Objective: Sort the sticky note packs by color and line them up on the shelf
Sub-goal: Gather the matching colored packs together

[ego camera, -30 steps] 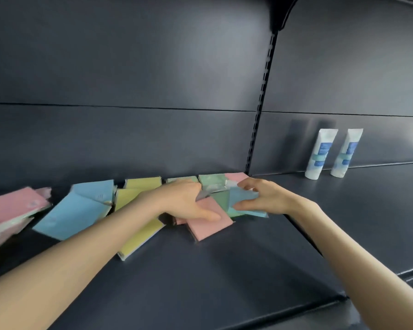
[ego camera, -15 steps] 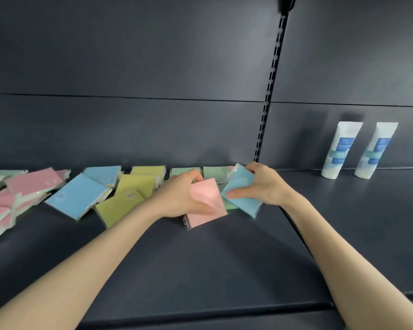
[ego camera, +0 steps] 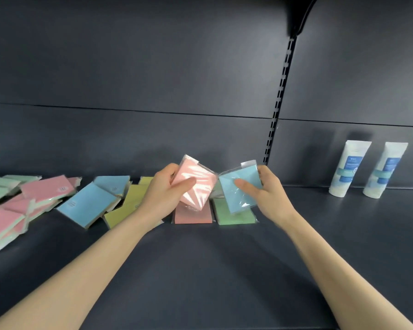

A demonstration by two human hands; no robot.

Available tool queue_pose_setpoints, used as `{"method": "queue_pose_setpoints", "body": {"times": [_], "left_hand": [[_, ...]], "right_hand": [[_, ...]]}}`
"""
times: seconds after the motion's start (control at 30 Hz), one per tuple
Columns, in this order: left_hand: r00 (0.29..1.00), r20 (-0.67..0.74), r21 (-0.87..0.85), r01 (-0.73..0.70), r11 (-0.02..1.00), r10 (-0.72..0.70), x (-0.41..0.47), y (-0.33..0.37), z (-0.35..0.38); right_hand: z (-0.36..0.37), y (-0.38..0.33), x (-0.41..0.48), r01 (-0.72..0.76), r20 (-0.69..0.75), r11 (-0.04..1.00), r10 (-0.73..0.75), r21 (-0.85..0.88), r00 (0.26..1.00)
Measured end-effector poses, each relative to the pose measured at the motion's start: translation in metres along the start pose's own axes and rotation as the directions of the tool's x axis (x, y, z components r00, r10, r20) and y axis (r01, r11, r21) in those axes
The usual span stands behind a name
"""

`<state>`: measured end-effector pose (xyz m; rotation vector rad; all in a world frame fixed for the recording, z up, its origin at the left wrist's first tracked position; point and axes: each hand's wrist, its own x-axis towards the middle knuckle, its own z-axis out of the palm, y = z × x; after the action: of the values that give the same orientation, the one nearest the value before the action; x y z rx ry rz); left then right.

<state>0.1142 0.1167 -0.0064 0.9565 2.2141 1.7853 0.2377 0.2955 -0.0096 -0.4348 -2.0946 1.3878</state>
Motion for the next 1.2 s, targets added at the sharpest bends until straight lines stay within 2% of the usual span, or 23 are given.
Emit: {"method": "queue_pose_setpoints", "body": {"times": [0.17, 0.3, 0.37, 0.53, 0.87, 1.2], "left_hand": [[0.998, -0.056, -0.164, 0.012, 0.986, -0.022, -0.017, 0.008, -0.019], [0.994, -0.089, -0.221, 0.043, 0.974, -0.064, -0.037, 0.009, -0.048], [0.993, -0.097, -0.248, 0.049, 0.968, -0.074, -0.048, 0.009, -0.067], [0.993, -0.066, -0.187, 0.082, 0.979, -0.096, -0.075, -0.002, -0.123], [0.991, -0.015, -0.083, 0.131, 0.988, -0.133, -0.146, -0.028, -0.237], [0.990, -0.106, -0.098, 0.079, 0.992, -0.089, -0.190, -0.027, -0.299]], "right_hand": [[0.011, -0.028, -0.005, 0.069, 0.013, 0.996, -0.070, 0.057, 0.997], [0.034, -0.054, -0.016, 0.102, 0.008, 0.982, -0.105, 0.159, 0.994], [0.051, -0.063, -0.024, 0.109, 0.025, 0.982, -0.114, 0.154, 0.993], [0.102, -0.082, -0.046, 0.121, 0.051, 0.989, -0.126, 0.079, 0.991], [0.217, -0.124, -0.117, 0.104, 0.072, 0.993, -0.108, 0.051, 0.992], [0.265, -0.158, -0.163, 0.022, 0.043, 0.983, -0.030, 0.180, 0.999]]}}
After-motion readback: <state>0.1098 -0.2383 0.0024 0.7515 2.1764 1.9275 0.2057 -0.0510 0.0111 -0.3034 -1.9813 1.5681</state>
